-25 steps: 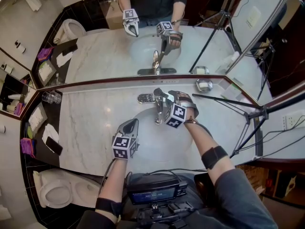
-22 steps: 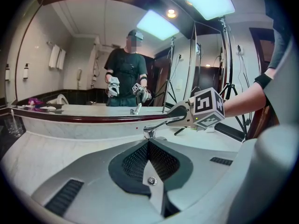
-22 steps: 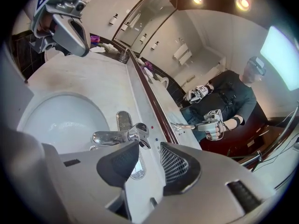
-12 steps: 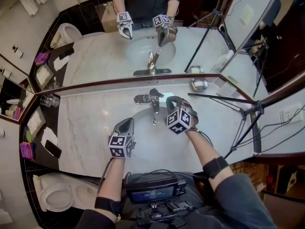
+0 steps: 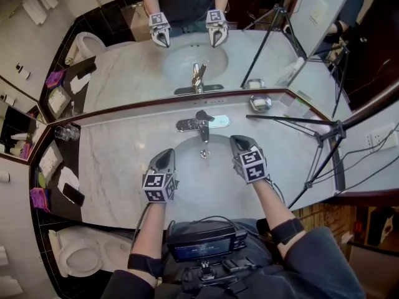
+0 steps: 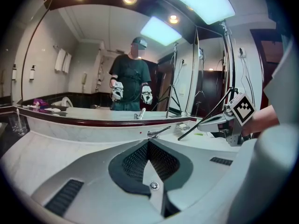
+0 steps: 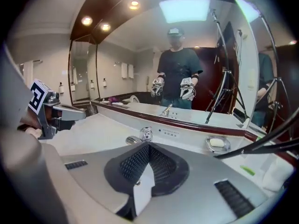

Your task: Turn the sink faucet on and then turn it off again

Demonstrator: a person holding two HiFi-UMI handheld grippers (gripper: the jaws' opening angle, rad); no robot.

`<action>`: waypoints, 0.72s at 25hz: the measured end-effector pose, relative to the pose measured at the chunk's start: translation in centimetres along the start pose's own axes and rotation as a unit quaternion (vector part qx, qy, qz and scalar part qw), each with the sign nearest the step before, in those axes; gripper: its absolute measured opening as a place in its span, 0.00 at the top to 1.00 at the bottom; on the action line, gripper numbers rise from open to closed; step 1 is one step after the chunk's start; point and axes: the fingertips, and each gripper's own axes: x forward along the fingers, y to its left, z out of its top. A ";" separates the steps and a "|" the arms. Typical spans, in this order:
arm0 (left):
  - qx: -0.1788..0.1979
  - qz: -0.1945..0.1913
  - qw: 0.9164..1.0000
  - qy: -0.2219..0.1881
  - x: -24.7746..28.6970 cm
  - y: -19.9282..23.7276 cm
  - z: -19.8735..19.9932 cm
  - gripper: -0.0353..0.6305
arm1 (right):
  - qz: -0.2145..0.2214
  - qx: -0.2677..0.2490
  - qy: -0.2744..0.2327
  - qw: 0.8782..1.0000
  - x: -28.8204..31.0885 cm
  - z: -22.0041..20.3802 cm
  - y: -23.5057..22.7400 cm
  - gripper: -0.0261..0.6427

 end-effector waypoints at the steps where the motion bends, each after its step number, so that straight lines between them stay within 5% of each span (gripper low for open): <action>1: -0.001 0.001 1.000 0.000 -0.1 0.0 0.0 0.94 | -0.001 0.015 -0.004 1.000 -0.3 -0.6 -0.2 0.93; 6: -0.008 0.002 1.000 0.000 -0.4 0.3 0.0 0.94 | 0.005 0.057 -0.013 0.998 -1.3 -1.7 -0.2 0.93; 18: 0.011 0.002 1.000 0.007 0.5 0.8 0.5 0.94 | 0.004 0.052 -0.008 0.999 -1.3 -2.3 -0.3 0.93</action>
